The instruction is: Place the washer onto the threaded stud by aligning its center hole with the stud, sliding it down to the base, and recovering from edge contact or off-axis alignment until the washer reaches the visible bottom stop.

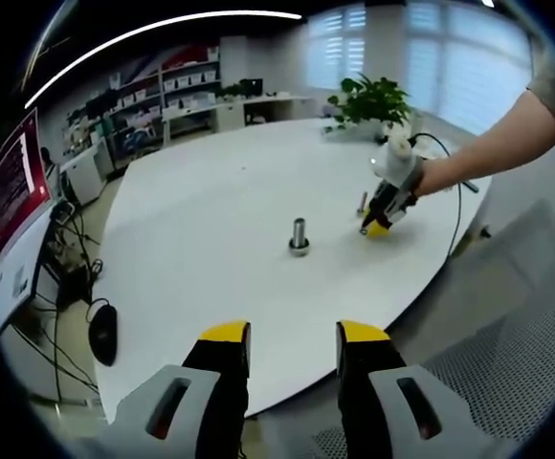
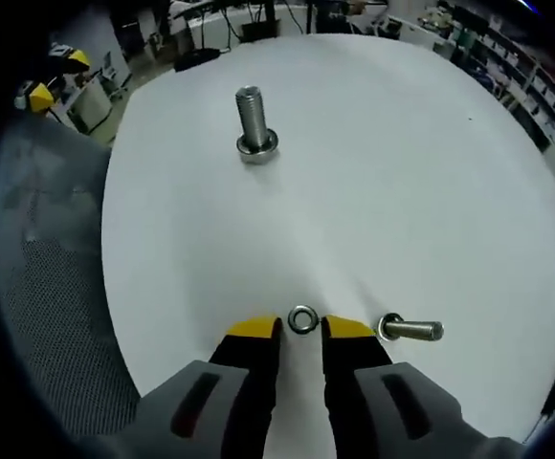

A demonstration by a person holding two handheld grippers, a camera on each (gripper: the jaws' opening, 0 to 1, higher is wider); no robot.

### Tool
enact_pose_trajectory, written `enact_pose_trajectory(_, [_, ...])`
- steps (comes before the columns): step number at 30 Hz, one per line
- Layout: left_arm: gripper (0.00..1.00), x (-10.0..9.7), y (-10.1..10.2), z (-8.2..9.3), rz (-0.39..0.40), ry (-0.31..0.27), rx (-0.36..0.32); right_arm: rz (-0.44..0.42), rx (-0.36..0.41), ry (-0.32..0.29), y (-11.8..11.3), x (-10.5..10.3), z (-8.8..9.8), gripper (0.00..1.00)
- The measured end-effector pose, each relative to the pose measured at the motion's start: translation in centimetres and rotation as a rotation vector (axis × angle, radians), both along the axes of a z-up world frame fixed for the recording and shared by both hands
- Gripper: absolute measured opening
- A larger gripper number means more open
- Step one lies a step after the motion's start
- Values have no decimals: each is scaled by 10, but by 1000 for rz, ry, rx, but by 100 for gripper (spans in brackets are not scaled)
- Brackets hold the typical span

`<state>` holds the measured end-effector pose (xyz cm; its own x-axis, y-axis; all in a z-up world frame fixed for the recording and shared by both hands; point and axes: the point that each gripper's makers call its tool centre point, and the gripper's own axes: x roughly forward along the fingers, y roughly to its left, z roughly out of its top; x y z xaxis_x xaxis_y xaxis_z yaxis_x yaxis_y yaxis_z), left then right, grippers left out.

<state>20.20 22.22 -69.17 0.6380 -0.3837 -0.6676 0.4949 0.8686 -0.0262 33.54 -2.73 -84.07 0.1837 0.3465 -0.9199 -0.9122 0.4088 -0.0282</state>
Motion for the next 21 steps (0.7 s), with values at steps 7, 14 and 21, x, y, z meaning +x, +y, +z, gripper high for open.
enact_pose_trajectory(7, [34,-1,-1,-2,-9,11,14,26,20,10,-5,-2,0,16])
enact_pose_trajectory(14, [34,0,3,-1,10,3,11,164,-75,39,-10,-12,0,16])
enact_pose_trajectory(21, [34,0,2,0,2,-3,23,127,-177,128,-8,-6,-3,14])
